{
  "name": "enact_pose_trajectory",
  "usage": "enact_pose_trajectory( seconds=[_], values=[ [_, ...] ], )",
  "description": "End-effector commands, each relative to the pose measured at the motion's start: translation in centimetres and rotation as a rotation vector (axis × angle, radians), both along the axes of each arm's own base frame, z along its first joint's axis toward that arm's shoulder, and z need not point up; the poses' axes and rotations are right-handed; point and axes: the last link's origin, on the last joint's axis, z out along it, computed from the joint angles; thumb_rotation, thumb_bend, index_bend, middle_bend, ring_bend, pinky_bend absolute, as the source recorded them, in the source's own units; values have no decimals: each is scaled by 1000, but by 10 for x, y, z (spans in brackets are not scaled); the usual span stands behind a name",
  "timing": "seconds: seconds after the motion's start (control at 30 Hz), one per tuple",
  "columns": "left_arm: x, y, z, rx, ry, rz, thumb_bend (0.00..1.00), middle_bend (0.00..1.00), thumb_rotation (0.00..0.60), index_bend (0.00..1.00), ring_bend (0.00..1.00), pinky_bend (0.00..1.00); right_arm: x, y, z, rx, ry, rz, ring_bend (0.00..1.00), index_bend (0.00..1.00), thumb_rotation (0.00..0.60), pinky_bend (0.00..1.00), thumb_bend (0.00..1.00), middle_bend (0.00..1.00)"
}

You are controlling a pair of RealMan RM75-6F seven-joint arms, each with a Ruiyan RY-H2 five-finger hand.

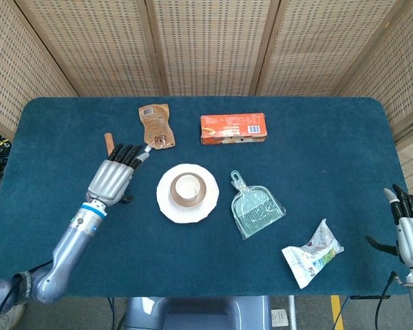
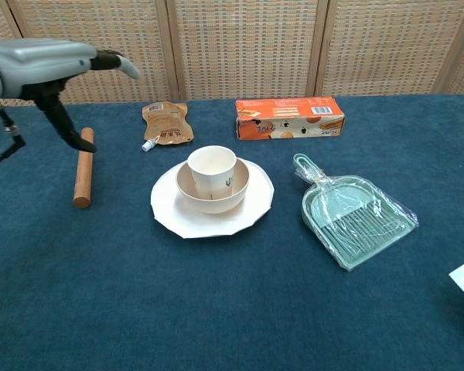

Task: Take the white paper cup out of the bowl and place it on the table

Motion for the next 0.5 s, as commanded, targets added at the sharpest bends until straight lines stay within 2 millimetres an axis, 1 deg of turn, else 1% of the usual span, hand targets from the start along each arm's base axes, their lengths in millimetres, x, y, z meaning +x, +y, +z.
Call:
enact_pose_trajectory(
  seconds=[0.03,0.1,0.2,0.3,0.5],
  values=[
    [22,18,-27,-66,33,-17,77,0,600,122,0,0,-6,-4,2,-9,-10,-25,0,0,600,0,126,0],
    [27,22,-35,-84,43,-18,80,0,600,135,0,0,-10,-5,4,-13,-11,-38,0,0,600,0,126,0],
    [37,31,-52,-118,60,-14,85,0,600,181,0,0,-15,-6,6,-21,-14,-56,0,0,600,0,127,0],
    [44,39,-67,-138,78,-5,86,0,600,193,0,0,-18,-7,7,-24,-16,-66,0,0,600,0,126,0],
    [54,49,-86,-167,94,-1,88,0,600,211,0,0,-22,-7,8,-27,-16,-80,0,0,600,0,126,0]
  ],
)
